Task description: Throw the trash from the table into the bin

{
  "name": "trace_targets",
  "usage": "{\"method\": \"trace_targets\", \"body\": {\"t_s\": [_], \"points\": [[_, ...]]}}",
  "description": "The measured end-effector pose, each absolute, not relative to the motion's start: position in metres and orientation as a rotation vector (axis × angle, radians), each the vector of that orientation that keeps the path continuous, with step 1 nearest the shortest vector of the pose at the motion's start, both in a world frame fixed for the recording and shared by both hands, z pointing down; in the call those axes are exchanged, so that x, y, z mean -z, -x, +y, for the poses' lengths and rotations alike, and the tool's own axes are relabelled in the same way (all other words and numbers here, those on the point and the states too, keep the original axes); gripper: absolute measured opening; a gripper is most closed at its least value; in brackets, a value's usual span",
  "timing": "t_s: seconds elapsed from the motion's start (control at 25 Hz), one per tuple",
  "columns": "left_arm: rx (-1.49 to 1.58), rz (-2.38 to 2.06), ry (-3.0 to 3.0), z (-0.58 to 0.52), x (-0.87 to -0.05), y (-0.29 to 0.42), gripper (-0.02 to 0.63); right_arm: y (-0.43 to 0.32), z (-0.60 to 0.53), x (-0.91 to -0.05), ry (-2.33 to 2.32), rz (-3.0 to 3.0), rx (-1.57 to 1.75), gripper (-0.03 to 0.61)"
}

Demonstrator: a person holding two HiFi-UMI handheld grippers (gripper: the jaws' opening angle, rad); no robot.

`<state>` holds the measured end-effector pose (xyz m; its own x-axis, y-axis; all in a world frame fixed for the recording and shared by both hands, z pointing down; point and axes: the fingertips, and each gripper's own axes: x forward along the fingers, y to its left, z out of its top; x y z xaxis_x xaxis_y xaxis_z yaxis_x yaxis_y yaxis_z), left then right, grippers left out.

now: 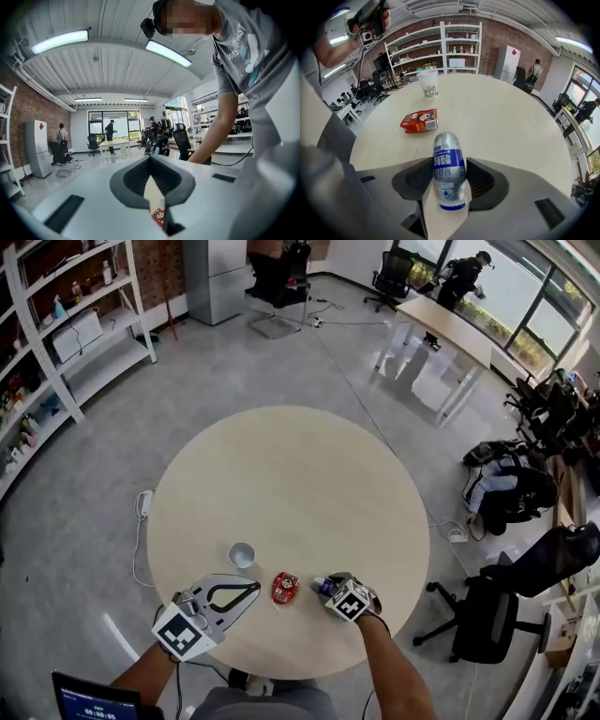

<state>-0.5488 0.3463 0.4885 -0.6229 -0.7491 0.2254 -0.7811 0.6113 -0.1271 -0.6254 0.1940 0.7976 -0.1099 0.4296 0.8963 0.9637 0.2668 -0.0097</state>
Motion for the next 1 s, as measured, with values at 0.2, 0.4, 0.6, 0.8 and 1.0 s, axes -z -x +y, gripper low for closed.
{"method": "trace_targets", "body": {"t_s": [0.2, 0.4, 0.6, 0.8, 1.0], "points": [[-0.248, -2.698, -1.230, 0.372, -0.502, 0.536, 0.043, 0.613, 0.205, -0.815, 1.271, -1.710, 0.752, 0.201], [-0.325, -2.776, -1.364, 0.343, -0.458, 0.539, 0.043, 0.623, 0.188, -0.724, 1.221, -1.898, 0.741, 0.201], [-0.302, -2.812, -1.452, 0.343, -0.427, 0.512, 0.043, 0.589, 0.205, -0.630, 1.186, -2.112, 0.733, 0.201], [-0.306, -2.834, -1.553, 0.339, -0.405, 0.480, 0.043, 0.552, 0.207, -0.544, 1.111, -2.295, 0.770, 0.201], [-0.335, -2.843, -1.696, 0.332, -0.376, 0.448, 0.043, 0.501, 0.207, -0.457, 1.018, -2.482, 0.806, 0.201]]}}
